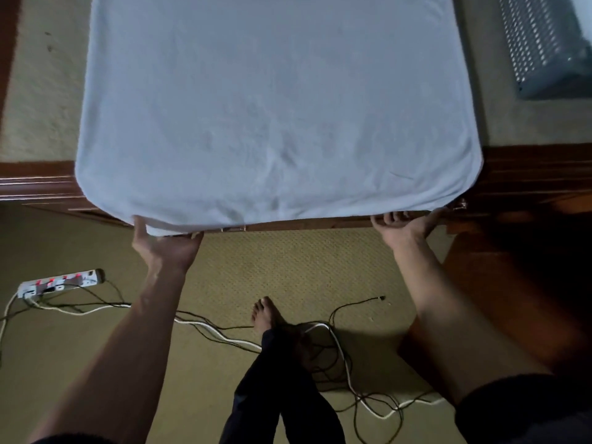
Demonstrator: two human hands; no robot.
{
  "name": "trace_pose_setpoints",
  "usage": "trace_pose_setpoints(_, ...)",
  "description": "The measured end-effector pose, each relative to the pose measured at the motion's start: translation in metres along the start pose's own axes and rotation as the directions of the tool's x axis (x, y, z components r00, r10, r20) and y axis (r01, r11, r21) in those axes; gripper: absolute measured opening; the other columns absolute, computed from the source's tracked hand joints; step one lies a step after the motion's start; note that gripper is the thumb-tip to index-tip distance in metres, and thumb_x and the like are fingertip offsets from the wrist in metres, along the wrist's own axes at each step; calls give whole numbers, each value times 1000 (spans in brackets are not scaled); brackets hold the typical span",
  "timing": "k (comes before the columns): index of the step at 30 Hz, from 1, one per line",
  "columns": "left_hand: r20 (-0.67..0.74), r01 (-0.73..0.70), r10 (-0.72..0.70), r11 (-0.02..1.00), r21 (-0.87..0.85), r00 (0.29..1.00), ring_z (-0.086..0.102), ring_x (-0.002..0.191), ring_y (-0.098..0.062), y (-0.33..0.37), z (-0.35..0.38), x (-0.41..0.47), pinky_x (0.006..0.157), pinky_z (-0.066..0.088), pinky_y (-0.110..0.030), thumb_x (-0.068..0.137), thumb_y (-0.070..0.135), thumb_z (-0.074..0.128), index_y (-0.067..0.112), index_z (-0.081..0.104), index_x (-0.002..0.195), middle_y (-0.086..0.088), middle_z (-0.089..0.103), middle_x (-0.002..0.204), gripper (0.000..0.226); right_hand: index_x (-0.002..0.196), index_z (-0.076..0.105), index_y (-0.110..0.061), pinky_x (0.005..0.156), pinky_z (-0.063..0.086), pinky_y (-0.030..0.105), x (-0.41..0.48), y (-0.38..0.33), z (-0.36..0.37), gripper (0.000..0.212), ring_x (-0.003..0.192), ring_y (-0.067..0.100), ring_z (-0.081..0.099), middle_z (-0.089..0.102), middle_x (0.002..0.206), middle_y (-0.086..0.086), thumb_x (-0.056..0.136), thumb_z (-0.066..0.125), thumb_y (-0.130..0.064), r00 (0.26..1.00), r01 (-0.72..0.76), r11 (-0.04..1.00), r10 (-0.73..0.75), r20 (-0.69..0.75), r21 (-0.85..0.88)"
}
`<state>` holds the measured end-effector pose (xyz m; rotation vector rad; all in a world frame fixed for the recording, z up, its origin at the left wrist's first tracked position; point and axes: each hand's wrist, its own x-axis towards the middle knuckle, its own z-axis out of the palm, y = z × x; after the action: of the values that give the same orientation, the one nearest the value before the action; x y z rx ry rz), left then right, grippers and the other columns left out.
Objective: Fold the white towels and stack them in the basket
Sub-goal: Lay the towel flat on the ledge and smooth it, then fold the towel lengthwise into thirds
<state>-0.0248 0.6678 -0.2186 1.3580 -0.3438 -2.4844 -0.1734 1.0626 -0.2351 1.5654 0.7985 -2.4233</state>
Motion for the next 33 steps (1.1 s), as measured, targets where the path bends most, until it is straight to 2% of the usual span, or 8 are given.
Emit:
trace_pose_setpoints(7, -121, -15, 11, 999, -30, 993, 67, 116, -39, 21, -4, -54, 102, 52, -52, 94, 43, 60, 9, 62, 132, -18, 70, 124, 51, 147, 51, -30, 102, 50, 50, -53, 3, -16, 70, 132, 32, 55, 59, 144, 4, 93, 43, -73, 957, 116, 990, -90, 276, -79)
trace_pose_setpoints(10, -252, -62, 81, 995, 80, 964, 71, 102, -29, 40, -6, -80, 86, 59, -40, 96, 30, 63, 10, 63, 121, -10, 72, 117, 32, 143, 53, -28, 104, 50, 48, -95, -9, -21, 55, 133, 30, 55, 58, 146, 4, 100, 45, -61, 963, 165, 961, -108, 246, -224)
trace_pose_setpoints(13, -330, -114, 172, 975, 189, 928, 70, 71, -15, 53, -9, -107, 53, 53, -21, 96, 26, 69, 16, 63, 116, -2, 68, 104, 23, 129, 39, -57, 116, 30, 36, -146, -24, -40, 31, 143, 21, 39, 35, 161, -2, 103, 47, -44, 996, 85, 935, -67, 63, -345)
trace_pose_setpoints(16, -418, -118, 247, 943, 310, 875, 65, 58, -8, 66, -6, -133, 47, 50, -18, 91, 29, 77, 17, 65, 103, 1, 67, 99, 20, 118, 29, -70, 113, 35, 44, -161, -39, -53, 42, 146, 32, 34, 30, 162, 9, 98, 49, -39, 977, 204, 905, -211, 23, -372)
trace_pose_setpoints(21, -315, -177, 260, 947, 270, 913, 53, 60, 0, 89, 24, -186, 61, 50, -8, 104, 19, 59, -3, 57, 129, -4, 50, 79, 34, 155, 33, -17, 97, 52, 28, -214, -64, -20, 55, 143, 30, 38, 34, 158, 12, 107, 47, -39, 917, 364, 862, -398, -24, -354)
trace_pose_setpoints(25, -439, -209, 342, 923, 325, 831, 54, 61, -8, 110, 44, -197, 48, 49, -21, 96, 25, 69, 14, 55, 85, -1, 55, 82, 21, 148, 39, -11, 95, 56, 33, -245, -73, -2, 57, 132, 28, 49, 40, 150, 12, 101, 61, -34, 911, 335, 884, -392, -126, -326)
trace_pose_setpoints(29, -356, -160, 194, 980, 122, 914, 45, 54, -18, 128, 75, -206, 47, 44, -12, 99, 19, 64, 24, 42, 70, -11, 62, 111, 37, 145, 43, -9, 92, 58, 34, -266, -85, 20, 51, 94, 19, 57, 47, 142, 8, 103, 57, -34, 904, 363, 846, -422, -73, -390)
trace_pose_setpoints(33, -371, -261, 321, 943, 205, 871, 60, 71, -11, 139, 100, -222, 60, 53, -20, 95, 17, 71, 9, 63, 110, -4, 62, 115, 20, 144, 42, -9, 61, 55, 24, -281, -104, 47, 45, 74, 12, 55, 51, 142, 11, 104, 52, -27, 868, 366, 772, -485, -109, -520)
